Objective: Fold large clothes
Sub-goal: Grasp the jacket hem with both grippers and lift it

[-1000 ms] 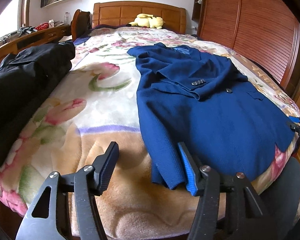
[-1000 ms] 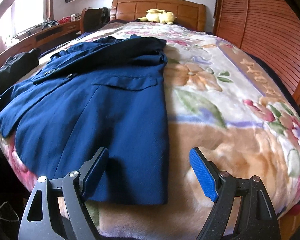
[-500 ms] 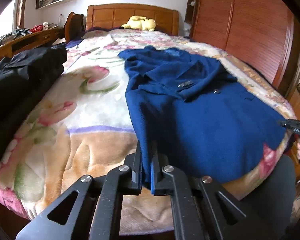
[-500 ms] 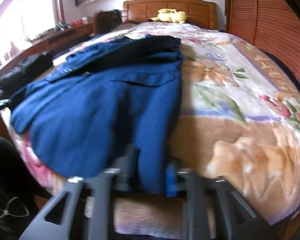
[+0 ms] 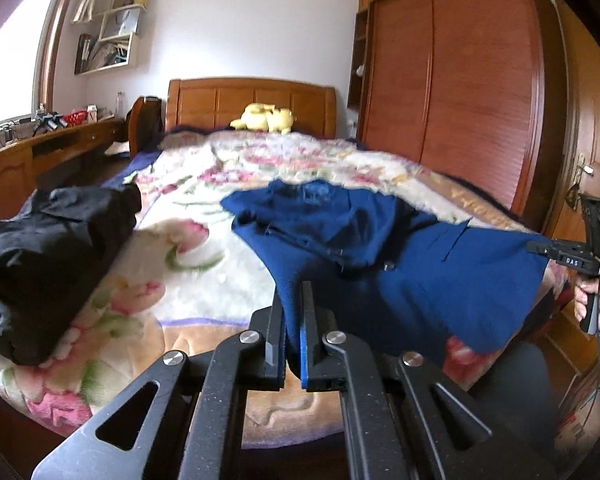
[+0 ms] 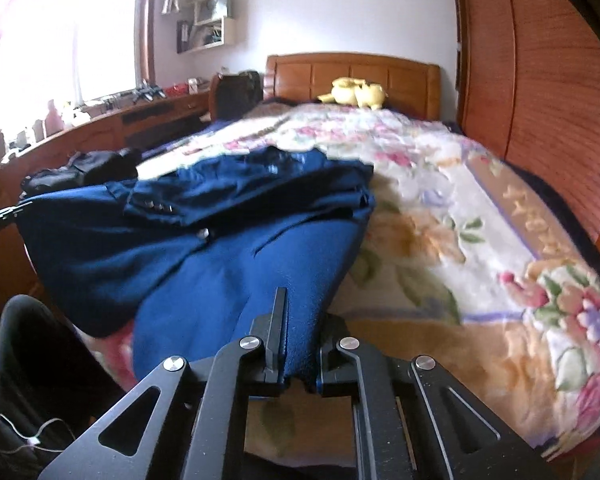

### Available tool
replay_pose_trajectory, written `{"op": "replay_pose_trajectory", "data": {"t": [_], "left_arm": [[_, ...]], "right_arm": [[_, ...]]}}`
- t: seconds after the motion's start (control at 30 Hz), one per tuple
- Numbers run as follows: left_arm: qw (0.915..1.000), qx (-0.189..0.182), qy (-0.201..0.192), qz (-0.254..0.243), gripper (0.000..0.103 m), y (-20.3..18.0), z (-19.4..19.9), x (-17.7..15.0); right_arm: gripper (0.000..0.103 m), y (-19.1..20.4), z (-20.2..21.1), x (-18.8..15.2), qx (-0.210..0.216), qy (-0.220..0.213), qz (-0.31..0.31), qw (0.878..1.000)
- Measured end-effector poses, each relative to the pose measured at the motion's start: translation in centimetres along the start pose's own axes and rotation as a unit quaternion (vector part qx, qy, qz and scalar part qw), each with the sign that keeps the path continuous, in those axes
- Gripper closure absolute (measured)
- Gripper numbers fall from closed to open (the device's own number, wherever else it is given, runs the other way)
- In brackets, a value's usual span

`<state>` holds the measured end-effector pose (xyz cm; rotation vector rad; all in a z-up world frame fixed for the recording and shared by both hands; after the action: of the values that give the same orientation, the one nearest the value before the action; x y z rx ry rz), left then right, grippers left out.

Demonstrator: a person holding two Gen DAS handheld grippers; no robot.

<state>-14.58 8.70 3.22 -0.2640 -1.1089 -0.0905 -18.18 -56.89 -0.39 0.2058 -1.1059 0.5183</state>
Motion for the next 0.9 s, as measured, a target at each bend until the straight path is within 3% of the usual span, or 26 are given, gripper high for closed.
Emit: {"op": "replay_pose_trajectory", "data": {"t": [0.17, 0.33, 0.6, 0.9], "left_arm": [[0.9995, -0.015, -0.029, 0.000, 0.098, -0.1, 2.5, 1.8], [0.9992, -0.014, -0.035, -0.011, 0.098, 0.1, 0.1, 4.8], [0.9995, -0.004, -0.015, -0.027, 0.098, 1.0, -8.4, 8.4], [0.9996, 0.004, 0.018, -0.023, 0.098, 3.2, -18.0, 10.3]], "right_arm": [[0.094, 0.4, 4.3, 0.6, 0.026, -0.033, 0.002, 0.999], [0.094, 0.4, 4.7, 2.5, 0.028, -0.053, 0.011, 0.998], [0.094, -1.8, -3.1, 6.2, 0.030, -0.056, 0.001, 0.998], [0.094, -2.3, -14.0, 9.7, 0.034, -0.032, 0.009, 0.999]]}}
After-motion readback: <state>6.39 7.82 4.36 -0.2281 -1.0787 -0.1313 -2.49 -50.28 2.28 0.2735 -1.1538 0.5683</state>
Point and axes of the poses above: each gripper's, at about its wrist camera, not at the fingertips, and z roughly against the way its jaws point, y to its left, x to its top, the point moved 4 cm from there along -z, roughly the way its jaws point, and after that the axes turned 3 degrees about z, right-handed, at the moved point
